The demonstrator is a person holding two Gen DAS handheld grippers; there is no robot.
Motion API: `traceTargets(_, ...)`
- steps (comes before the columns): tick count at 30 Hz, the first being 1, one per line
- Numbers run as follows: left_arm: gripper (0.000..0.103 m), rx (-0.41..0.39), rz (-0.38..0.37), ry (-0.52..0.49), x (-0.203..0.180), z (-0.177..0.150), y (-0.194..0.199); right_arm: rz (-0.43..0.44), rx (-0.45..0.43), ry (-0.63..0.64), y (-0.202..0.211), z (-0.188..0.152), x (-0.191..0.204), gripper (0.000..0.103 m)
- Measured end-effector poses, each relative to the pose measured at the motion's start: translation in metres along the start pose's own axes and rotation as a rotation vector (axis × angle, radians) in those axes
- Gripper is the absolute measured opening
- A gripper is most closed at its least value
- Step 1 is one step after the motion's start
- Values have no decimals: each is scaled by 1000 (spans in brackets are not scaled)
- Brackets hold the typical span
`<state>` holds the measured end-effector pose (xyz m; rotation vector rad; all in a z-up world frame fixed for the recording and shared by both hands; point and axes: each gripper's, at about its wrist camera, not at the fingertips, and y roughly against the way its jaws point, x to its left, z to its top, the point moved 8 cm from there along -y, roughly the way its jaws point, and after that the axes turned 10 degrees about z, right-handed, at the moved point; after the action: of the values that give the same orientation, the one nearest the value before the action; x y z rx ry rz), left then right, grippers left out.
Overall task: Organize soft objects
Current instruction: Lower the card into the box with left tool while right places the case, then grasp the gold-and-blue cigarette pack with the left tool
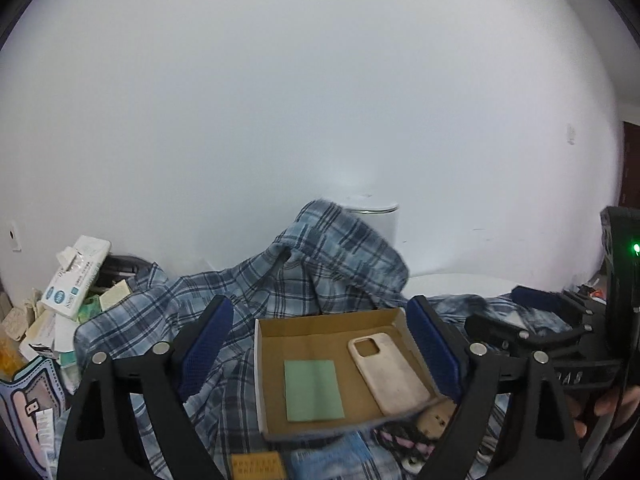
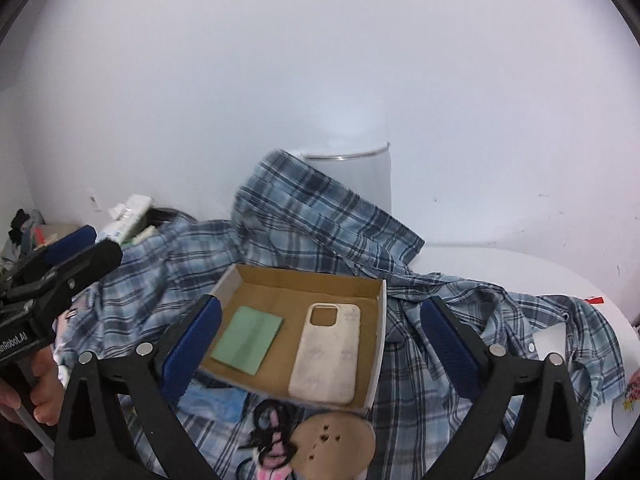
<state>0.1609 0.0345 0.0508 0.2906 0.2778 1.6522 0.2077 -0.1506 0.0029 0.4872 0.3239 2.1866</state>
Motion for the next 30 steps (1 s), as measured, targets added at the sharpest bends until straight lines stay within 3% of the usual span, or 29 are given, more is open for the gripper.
traceTargets(1,103,-13,5,0,1,-2,9,3,-15,8,9,-2,4,101)
traceTargets(4,103,-56,5,13,3,-12,30,8,-55,19,29,-8,13,103)
traceTargets(14,103,9,30,-5,7,-79,24,-10,-171,61,49,-31,25,103)
traceTargets(21,103,51,39,3,12,-106,7,-9,-153,60,31,-52,13,103)
traceTargets(30,103,34,62,-19,9,-107,10,-21,-110,103,19,-68,16,103)
